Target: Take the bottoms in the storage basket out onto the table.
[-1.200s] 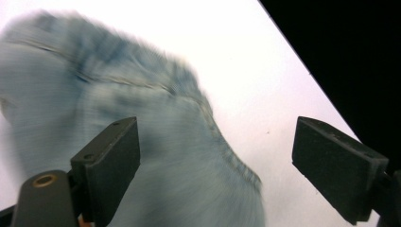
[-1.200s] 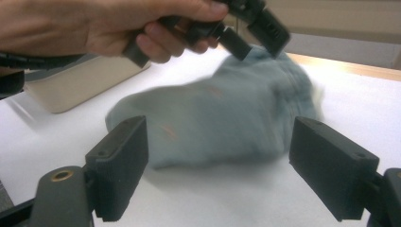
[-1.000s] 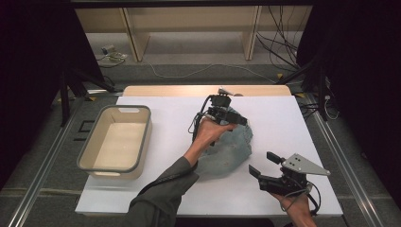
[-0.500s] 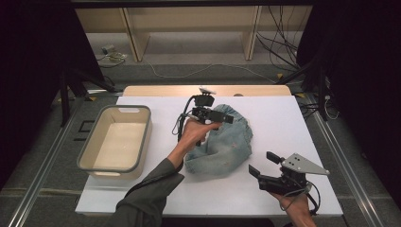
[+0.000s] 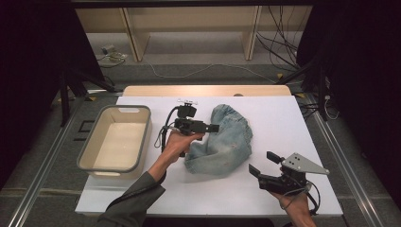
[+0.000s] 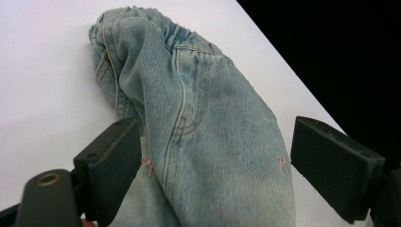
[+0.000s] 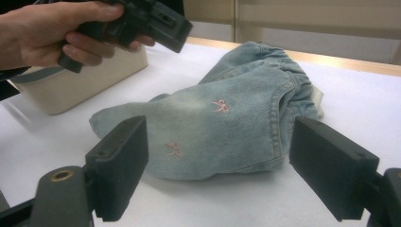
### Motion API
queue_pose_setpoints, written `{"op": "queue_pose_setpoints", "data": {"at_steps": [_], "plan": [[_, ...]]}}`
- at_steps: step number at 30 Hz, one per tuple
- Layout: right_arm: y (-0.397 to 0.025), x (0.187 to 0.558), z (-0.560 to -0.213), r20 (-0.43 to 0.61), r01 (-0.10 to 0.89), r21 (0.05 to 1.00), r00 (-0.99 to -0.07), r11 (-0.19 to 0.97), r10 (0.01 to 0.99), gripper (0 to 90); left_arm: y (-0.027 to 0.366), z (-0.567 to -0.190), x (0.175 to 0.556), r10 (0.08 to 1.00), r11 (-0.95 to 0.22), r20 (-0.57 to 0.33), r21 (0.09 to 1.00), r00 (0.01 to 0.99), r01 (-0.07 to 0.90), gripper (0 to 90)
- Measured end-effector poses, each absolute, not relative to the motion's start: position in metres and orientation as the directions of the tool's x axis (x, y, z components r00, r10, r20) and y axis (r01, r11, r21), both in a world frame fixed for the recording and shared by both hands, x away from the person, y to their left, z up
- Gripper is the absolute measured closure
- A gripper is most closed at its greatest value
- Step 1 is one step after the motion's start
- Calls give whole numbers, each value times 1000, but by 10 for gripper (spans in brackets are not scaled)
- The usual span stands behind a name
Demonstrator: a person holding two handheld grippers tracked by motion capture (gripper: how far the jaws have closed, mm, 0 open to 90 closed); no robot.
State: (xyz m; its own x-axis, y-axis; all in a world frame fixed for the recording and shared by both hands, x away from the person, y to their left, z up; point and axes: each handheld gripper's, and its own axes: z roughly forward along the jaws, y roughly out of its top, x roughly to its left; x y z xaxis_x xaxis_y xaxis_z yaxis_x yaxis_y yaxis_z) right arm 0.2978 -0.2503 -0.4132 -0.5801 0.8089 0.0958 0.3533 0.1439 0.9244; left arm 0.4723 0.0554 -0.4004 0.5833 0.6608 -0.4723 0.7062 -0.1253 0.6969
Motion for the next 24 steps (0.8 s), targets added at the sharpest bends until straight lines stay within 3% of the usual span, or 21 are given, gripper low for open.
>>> {"op": "queue_pose_setpoints", "data": {"at_steps": [24], "plan": [[-253, 299, -414, 115, 366, 922, -566, 124, 817, 212, 103, -407, 434, 607, -63, -390, 845, 692, 531, 132]]}}
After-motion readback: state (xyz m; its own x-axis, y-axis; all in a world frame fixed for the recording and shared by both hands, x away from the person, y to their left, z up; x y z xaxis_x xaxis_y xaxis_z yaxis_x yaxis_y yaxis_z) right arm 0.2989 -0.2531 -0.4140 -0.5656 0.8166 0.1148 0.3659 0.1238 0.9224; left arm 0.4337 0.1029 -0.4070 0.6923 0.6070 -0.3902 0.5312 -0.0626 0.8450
